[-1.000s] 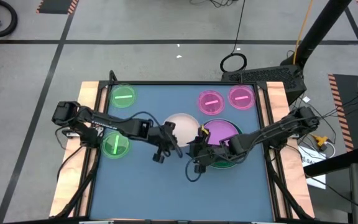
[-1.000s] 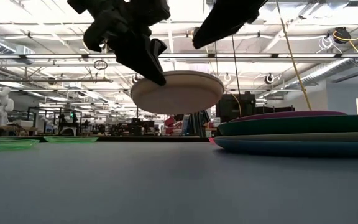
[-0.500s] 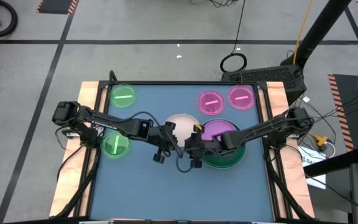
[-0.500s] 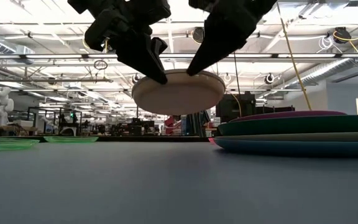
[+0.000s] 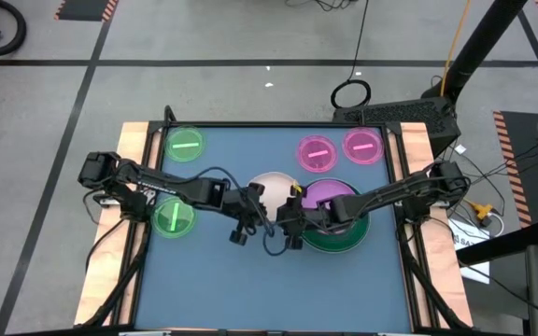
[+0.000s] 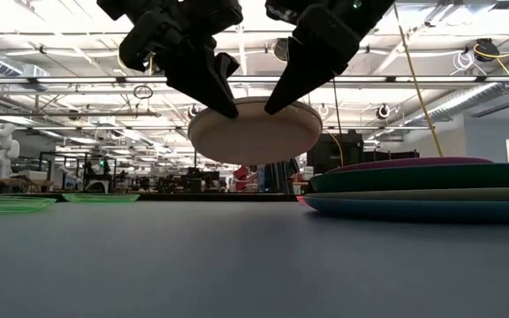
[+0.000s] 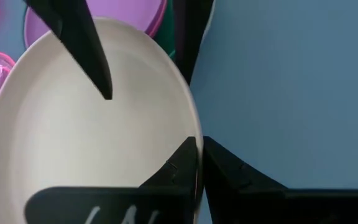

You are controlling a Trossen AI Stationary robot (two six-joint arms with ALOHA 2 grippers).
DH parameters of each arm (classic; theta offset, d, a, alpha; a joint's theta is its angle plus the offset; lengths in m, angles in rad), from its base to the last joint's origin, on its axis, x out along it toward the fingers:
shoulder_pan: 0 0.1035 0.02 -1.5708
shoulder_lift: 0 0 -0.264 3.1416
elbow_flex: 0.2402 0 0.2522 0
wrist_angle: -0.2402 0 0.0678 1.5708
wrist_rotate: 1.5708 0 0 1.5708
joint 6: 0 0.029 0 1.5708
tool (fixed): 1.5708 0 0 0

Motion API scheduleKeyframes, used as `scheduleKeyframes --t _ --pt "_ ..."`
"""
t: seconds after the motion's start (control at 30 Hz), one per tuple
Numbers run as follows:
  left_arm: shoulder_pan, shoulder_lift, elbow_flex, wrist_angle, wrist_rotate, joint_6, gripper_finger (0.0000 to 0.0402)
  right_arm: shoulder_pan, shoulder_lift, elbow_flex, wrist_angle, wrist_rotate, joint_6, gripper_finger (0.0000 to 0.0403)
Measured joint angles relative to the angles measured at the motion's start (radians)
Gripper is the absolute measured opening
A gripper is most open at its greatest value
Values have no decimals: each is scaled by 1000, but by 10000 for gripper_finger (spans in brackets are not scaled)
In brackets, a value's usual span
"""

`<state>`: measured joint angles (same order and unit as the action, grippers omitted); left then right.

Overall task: Stack plastic plates
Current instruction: Stack the white plate on top of the violet plate

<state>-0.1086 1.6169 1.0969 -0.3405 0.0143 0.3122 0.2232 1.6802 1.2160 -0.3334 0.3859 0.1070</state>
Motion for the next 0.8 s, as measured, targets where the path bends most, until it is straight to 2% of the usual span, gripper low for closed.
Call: scheduleKeyframes --t 0.1,0.23,0.53,0.67,0.8 --pt "-6 0 0 0 5 1 23 0 0 0 1 -5 -18 184" --pt "-13 0 0 2 8 4 23 1 0 0 2 -24 -43 151" --pt "-16 0 0 23 12 6 24 5 0 0 -4 -73 -106 15" --pt "-16 0 1 29 14 26 30 18 0 0 -4 -64 -111 14" --pt "-12 0 2 64 -17 27 62 18 0 0 -20 -44 -104 6"
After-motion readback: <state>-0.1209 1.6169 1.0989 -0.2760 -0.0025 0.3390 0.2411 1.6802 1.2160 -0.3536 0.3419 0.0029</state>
